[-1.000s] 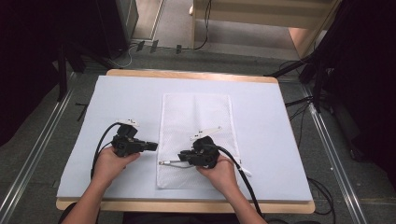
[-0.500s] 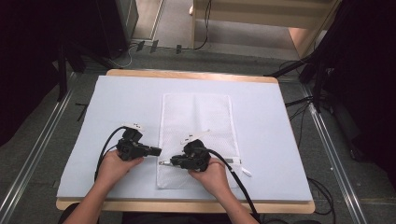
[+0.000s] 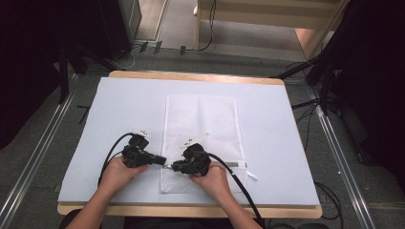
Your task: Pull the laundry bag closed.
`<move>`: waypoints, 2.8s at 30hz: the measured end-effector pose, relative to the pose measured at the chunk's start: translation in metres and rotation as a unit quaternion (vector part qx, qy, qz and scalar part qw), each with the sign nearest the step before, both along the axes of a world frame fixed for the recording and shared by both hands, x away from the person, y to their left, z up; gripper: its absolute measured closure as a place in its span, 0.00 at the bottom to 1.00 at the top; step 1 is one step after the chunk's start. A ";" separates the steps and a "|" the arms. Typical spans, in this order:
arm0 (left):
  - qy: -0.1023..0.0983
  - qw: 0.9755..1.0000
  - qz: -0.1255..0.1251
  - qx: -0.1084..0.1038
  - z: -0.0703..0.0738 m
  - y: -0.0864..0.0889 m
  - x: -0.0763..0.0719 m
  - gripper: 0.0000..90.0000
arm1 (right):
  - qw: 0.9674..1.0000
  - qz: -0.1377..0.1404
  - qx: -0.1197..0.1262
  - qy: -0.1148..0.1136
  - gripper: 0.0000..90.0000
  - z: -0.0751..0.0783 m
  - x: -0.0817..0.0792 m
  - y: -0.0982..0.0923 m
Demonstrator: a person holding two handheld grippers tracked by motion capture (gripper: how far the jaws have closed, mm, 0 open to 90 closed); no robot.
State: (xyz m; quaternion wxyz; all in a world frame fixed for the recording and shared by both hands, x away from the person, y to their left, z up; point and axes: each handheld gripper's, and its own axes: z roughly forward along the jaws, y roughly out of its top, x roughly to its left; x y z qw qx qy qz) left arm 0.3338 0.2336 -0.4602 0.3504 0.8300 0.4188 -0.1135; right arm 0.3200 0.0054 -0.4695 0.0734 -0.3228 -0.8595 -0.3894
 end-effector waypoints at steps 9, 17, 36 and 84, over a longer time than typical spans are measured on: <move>-0.002 1.000 0.000 0.001 -0.002 0.000 0.000 1.00 | 1.000 0.003 0.007 0.007 0.90 -0.002 0.003 0.005; -0.001 1.000 -0.001 -0.003 -0.002 0.000 0.000 1.00 | 1.000 0.011 0.012 0.003 0.89 0.001 0.000 0.008; 0.000 1.000 -0.001 -0.005 -0.003 0.001 0.001 1.00 | 1.000 0.017 -0.001 -0.002 0.98 0.002 -0.003 0.011; -0.050 0.999 -0.007 0.016 -0.003 -0.001 -0.011 1.00 | 1.000 0.011 -0.002 -0.003 0.99 -0.001 -0.002 0.013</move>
